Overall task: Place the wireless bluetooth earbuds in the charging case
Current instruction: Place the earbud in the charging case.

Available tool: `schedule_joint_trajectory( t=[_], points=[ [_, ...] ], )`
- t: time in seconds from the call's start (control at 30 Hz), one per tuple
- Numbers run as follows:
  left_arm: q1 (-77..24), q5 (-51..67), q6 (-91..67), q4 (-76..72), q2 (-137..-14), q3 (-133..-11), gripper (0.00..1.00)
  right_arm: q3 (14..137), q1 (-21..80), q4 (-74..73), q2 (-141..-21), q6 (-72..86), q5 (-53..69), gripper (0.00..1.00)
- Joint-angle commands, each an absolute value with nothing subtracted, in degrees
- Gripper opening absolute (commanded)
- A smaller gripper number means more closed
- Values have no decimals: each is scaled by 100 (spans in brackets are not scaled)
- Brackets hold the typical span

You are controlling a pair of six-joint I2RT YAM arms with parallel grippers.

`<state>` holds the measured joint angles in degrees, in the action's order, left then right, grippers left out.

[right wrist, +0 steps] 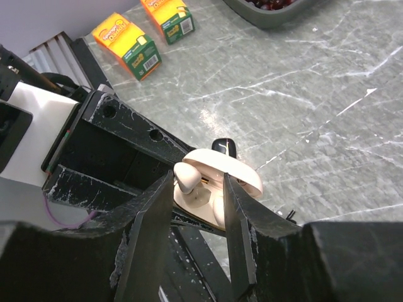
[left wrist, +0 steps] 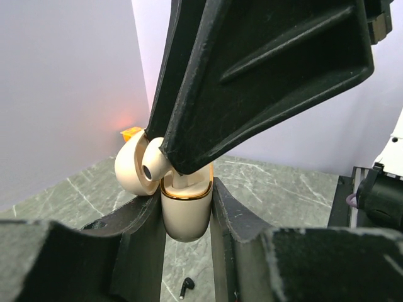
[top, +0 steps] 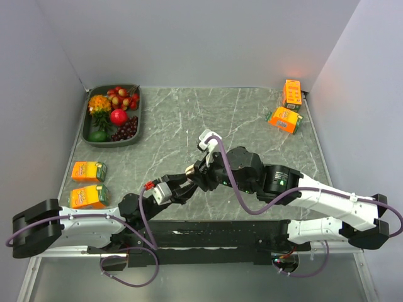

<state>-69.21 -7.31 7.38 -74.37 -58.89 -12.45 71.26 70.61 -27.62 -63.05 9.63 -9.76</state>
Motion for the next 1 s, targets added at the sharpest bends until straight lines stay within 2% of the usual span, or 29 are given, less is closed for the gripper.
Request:
schedule_joint_trajectory(
  t=[0.0, 0.2, 0.33, 0.5, 0.53, 0.97],
  points=[
    [-6987, -782, 861, -7928, -5968, -1389, 1, 7479, 7023, -2663, -6363, 1055, -1099, 45],
    [-6996, -791, 888, -7840, -5977, -1424, 1, 7532, 7022, -2698, -6442, 1063, -1125, 43],
    [-7005, -852, 932, -7778, -5985, -1450, 1, 7602, 7022, -2742, -6512, 1063, -1134, 33],
    [-7022, -896, 923, -7848, -6003, -1415, 1, 7699, 7014, -2909, -6662, 1125, -1204, 28],
    [-7031, -914, 923, -7857, -6003, -1415, 1, 7725, 7022, -2927, -6671, 1142, -1213, 23],
    [-7093, -1274, 1133, -7998, -5994, -1371, 1, 7980, 7022, -3427, -6899, 1467, -1520, 0]
  ],
)
